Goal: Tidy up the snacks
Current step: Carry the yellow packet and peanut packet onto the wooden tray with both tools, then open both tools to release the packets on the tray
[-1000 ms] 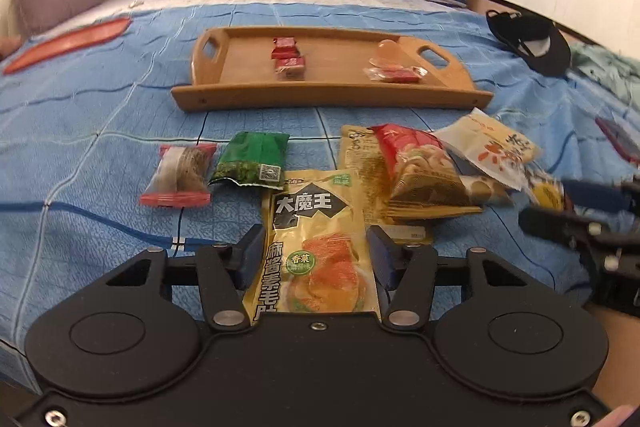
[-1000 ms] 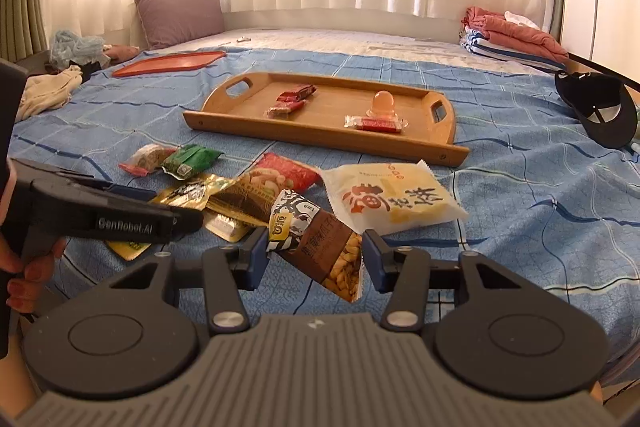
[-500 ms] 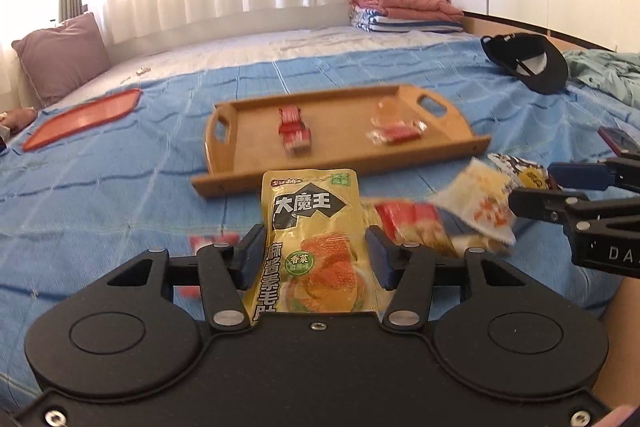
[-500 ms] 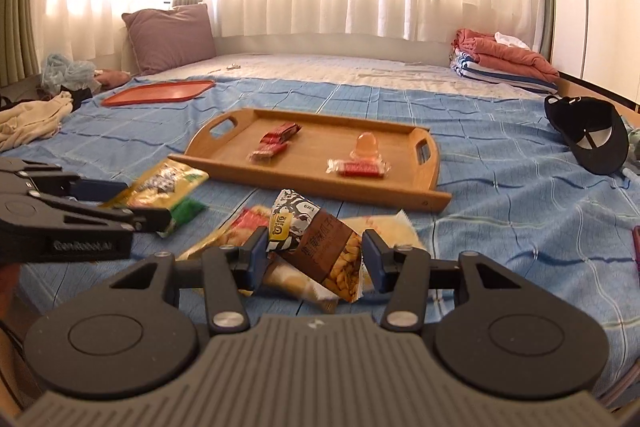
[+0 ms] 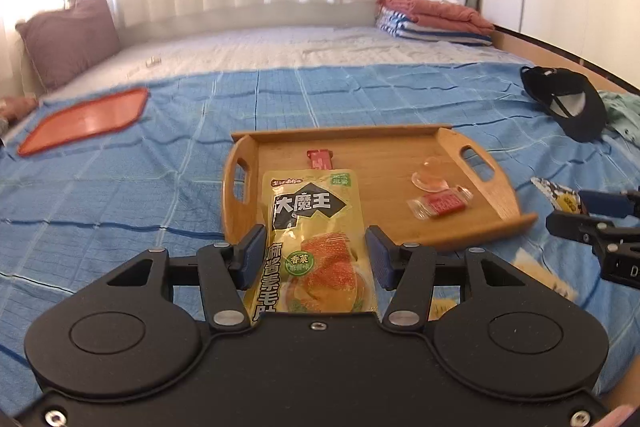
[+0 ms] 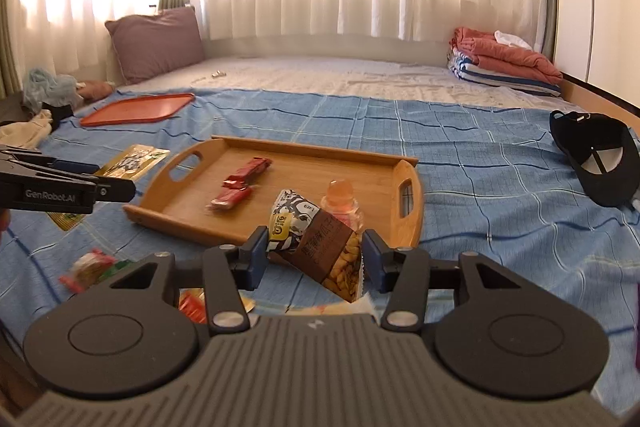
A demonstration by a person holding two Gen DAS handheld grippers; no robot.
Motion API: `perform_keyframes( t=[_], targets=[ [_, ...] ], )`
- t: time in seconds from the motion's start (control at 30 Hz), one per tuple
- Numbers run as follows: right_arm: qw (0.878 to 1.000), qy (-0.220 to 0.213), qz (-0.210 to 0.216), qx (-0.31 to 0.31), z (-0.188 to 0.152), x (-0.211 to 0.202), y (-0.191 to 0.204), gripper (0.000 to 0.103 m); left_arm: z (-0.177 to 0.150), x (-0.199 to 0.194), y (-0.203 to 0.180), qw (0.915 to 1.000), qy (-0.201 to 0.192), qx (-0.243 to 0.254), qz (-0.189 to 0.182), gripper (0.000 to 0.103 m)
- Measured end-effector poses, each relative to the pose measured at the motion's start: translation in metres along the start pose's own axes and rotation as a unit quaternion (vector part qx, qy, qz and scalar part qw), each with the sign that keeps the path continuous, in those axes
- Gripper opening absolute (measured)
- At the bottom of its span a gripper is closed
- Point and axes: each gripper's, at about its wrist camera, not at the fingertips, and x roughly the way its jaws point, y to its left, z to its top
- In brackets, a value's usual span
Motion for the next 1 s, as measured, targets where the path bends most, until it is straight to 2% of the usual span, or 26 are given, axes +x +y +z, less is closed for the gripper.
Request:
perform_keyframes(
  t=[0.23,0.47,0.57,0.73,1.0],
  targets=[
    [0.997,0.072,0.033,0.004,0.023,0.052,-0.015,0.053,0.024,0.069,0.019,0.9971,0.07,-0.031,-0.005,0.052],
    [0.991,0.126,0.041,-0.009,0.034,0.095,-0.021,0.053,0.039,0.122,0.032,0.9947,0.091,-0.042,0.024,0.052],
    [0.986,0.156,0.057,-0.006,0.035,0.113,-0.022,0.053,0.04,0.14,0.034,0.9935,0.1,-0.043,0.031,0.052],
    [0.983,0.172,0.062,-0.022,0.034,0.132,-0.015,0.053,0.044,0.16,0.032,0.9941,0.098,-0.033,0.034,0.052],
    [0.98,0.191,0.049,-0.003,0.033,0.162,-0.023,0.054,0.047,0.183,0.025,0.9941,0.1,-0.025,0.034,0.052]
  ],
)
